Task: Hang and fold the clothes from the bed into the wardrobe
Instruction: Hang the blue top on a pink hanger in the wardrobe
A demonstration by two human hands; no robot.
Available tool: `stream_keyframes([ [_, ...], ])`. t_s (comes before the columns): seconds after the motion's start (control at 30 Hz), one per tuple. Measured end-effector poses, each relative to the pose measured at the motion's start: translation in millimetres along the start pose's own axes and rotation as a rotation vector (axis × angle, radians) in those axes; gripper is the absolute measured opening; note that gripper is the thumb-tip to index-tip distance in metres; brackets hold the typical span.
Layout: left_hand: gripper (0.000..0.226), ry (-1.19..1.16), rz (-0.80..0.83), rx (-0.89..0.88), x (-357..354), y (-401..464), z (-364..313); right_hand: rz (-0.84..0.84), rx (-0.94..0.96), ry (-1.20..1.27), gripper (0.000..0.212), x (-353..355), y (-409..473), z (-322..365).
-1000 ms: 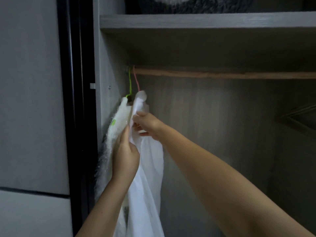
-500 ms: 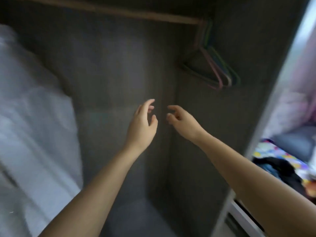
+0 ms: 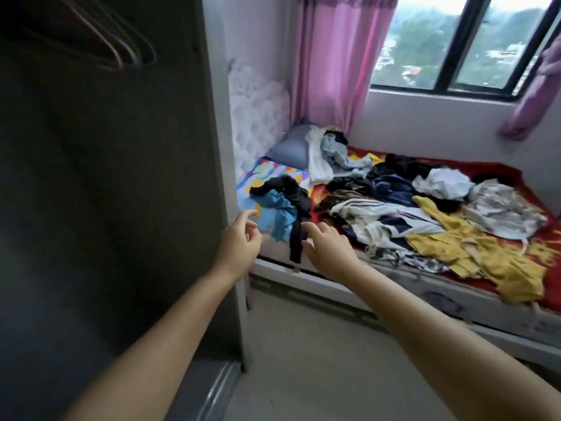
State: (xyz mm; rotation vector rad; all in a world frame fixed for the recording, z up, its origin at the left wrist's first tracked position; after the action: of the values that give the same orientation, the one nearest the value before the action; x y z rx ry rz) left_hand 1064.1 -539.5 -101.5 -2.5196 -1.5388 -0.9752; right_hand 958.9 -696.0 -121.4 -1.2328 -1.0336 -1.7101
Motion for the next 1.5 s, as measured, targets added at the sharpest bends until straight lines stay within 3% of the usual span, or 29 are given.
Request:
stream_keyframes([
  [0.13,0.038,0.089,0.322,-0.058,-42.0,-28.8,10.8,-0.031,-0.249,0.058,0.05,-17.7,-73.8,-36.6],
  [0.37,0.038,0.07,0.634,-0.21,-97.2,-97.4,-13.5,-0.063,-0.663,0.172,0.056,-49.1,-234.7,-34.0],
  [0.57,0.041,0.107,0.965,-0.427,-158.4,-229.7,-66.7,-0.112,-1.074,0.173,0.054,-34.2,-419.7,-31.5],
  [0.77,0.037,0.174,1.192,-0.604,-202.7,-368.3,-116.4,-0.156,-1.399,0.194,0.054,-22.6,-608.6,-7.6],
  [1.13,0.04,0.241,1.454,-0.826,-269.8,-630.7,-197.2,-0.207,-1.691,0.287,0.057,-4.1,-899.2,8.5],
  [1.5,0.038,0.424,1.501,-0.666,-384.3,-655.5,-190.1,-0.088,-1.639,0.505,0.06,-50.9,-935.8,-116.9],
])
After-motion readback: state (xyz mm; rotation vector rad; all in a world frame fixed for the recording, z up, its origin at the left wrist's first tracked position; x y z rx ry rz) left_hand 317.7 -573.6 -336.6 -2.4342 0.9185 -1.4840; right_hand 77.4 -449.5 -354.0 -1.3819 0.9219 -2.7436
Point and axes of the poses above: each hand's wrist, its own y-axis towards the middle knuckle, its own x-axis out of the back of the hand, z = x × y, the point moved 4 cm from there along y, towards the middle knuckle, and after that the axes turned 5 degrees about x, right-handed, at the moved point
